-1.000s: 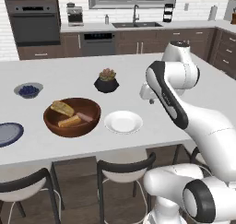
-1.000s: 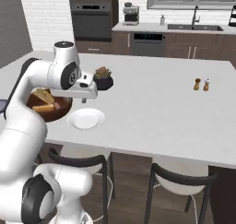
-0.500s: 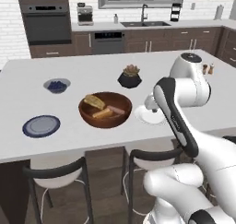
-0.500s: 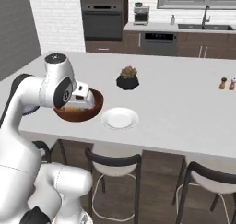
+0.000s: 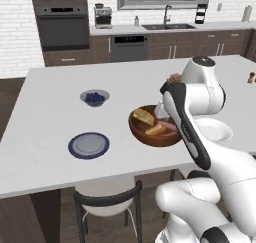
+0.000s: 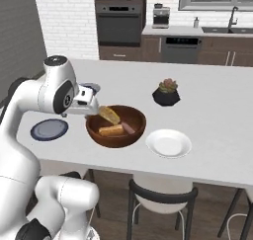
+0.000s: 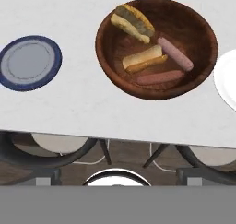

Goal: Place one bun and one sausage from the bowl on each plate.

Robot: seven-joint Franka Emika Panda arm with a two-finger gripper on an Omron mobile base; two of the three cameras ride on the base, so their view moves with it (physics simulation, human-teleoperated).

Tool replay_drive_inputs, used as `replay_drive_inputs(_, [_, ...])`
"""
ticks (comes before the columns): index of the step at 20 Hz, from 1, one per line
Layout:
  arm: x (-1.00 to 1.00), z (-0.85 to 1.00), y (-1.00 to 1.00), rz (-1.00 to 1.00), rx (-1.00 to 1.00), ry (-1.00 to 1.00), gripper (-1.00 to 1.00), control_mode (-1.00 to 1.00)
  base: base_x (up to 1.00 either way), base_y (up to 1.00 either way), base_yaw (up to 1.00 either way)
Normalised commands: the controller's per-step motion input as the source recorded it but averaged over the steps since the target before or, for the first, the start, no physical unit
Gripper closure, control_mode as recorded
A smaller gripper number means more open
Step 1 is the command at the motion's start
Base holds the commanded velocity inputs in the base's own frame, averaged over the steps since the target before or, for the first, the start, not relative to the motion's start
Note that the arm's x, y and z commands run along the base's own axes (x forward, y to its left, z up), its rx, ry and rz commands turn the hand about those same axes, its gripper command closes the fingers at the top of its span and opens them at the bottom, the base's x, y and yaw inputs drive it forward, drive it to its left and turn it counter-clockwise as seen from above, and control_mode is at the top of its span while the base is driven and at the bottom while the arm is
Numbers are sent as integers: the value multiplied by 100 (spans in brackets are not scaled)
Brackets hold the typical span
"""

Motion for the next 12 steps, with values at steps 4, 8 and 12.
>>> replay_drive_inputs(4, [41, 0, -14, 0, 0, 0, -100, -100, 17, 0, -1])
replay_drive_inputs(8, [41, 0, -72, 4, 4, 0, -100, -100, 0, 0, 0])
replay_drive_inputs(12, [77, -8, -59, 9, 2, 6, -100, -100, 0, 0, 0])
